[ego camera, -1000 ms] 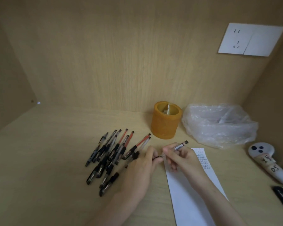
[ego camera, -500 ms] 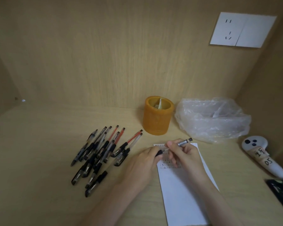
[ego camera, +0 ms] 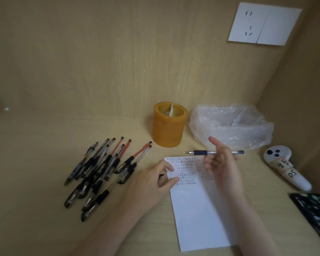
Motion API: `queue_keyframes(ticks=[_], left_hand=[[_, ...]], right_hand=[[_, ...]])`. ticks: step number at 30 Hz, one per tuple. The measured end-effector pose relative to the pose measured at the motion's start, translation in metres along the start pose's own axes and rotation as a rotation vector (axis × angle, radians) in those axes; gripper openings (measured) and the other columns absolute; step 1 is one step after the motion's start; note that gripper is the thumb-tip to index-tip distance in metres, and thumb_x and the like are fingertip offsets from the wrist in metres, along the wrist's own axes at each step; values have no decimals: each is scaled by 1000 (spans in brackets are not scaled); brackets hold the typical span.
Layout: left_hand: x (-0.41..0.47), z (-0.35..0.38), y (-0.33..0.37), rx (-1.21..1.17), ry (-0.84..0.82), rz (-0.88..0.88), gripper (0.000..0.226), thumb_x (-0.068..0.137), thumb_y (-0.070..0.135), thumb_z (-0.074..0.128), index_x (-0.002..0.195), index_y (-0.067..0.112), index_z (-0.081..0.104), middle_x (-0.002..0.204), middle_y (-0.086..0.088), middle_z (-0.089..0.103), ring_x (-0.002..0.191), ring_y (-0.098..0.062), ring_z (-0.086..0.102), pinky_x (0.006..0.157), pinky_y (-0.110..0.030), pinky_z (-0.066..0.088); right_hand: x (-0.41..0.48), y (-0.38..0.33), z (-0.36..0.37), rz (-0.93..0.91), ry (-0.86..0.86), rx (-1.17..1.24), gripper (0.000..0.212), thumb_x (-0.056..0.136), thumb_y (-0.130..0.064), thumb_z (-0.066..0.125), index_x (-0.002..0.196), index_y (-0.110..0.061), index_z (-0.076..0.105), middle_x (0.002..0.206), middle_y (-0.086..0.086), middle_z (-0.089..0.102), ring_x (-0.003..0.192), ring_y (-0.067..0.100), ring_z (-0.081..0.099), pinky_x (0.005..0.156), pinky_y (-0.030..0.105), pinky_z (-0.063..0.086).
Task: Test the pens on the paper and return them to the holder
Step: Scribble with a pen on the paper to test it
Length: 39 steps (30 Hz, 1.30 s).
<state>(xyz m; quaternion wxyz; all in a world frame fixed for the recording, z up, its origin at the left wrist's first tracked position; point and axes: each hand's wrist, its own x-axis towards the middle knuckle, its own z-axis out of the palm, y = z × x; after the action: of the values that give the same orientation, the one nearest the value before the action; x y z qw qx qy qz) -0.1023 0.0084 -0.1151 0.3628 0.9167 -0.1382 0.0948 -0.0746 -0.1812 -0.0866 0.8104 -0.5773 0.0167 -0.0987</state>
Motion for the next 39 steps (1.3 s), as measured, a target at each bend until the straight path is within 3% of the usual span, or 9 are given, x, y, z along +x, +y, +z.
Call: queue_keyframes(ticks=[4, 7, 9, 12, 14, 17, 20, 31, 39], left_hand=[[-4, 2, 4, 25, -41, 111, 20, 78, 52, 61, 93, 39, 57, 79, 19, 51, 75, 2, 53, 60, -16, 41], [-4, 4, 4, 44, -123, 167, 34, 76, 58, 61, 106, 41, 60, 106, 26, 44, 93, 5, 51, 69, -11, 41], [-4, 5, 3, 43, -158, 172, 42, 74, 60, 62, 112, 42, 58, 116, 30, 39, 101, 9, 44, 72, -7, 35], [-3, 7, 3, 69, -201, 174, 50, 74, 62, 61, 120, 42, 55, 127, 32, 36, 108, 12, 39, 82, -9, 33], [-2, 7, 3, 98, -200, 172, 52, 74, 63, 60, 121, 42, 55, 128, 32, 38, 109, 10, 42, 83, -10, 34], [-3, 9, 3, 110, -195, 163, 52, 74, 65, 59, 120, 41, 56, 125, 31, 43, 106, 10, 46, 82, -12, 35], [-4, 10, 2, 112, -170, 158, 51, 72, 65, 60, 116, 41, 58, 122, 29, 45, 104, 9, 48, 82, -13, 38], [-4, 8, 4, 155, -204, 142, 51, 73, 66, 58, 118, 42, 56, 123, 31, 42, 100, 13, 41, 78, -8, 34], [-4, 8, 4, 151, -216, 128, 50, 73, 66, 57, 117, 43, 56, 123, 31, 41, 95, 13, 41, 73, -5, 31]], right_hand=[[0, -7, -6, 196, -26, 52, 18, 95, -19, 49, 92, -9, 64, 71, 6, 69, 61, 12, 67, 40, 16, 42], [1, -3, -10, 203, -77, -57, 19, 78, -22, 69, 74, -12, 54, 56, 0, 47, 48, 11, 45, 39, 16, 35], [5, -4, -16, 202, -41, -79, 24, 82, -18, 66, 70, -13, 45, 49, -2, 37, 42, 11, 35, 35, 18, 30], [7, -8, -23, 241, 11, -124, 18, 94, -16, 47, 80, -9, 56, 47, 3, 54, 41, 18, 52, 33, 19, 31], [1, -7, -24, 223, -6, -247, 26, 95, -21, 48, 84, -4, 65, 54, 9, 64, 44, 15, 60, 35, 18, 31], [-10, -1, -21, 113, 32, -400, 33, 82, -27, 71, 64, -2, 60, 48, 6, 54, 39, 12, 46, 40, 18, 31], [-8, 7, -18, -6, 78, -485, 45, 76, -22, 78, 45, -8, 48, 39, -5, 44, 36, 6, 35, 41, 15, 29], [-8, 26, -25, -147, 154, -613, 33, 80, 0, 61, 53, 11, 44, 57, 13, 44, 54, 14, 37, 49, 23, 27], [-6, 28, -25, -158, 130, -619, 35, 80, 0, 61, 48, -4, 46, 53, 8, 44, 52, 10, 37, 49, 22, 29]])
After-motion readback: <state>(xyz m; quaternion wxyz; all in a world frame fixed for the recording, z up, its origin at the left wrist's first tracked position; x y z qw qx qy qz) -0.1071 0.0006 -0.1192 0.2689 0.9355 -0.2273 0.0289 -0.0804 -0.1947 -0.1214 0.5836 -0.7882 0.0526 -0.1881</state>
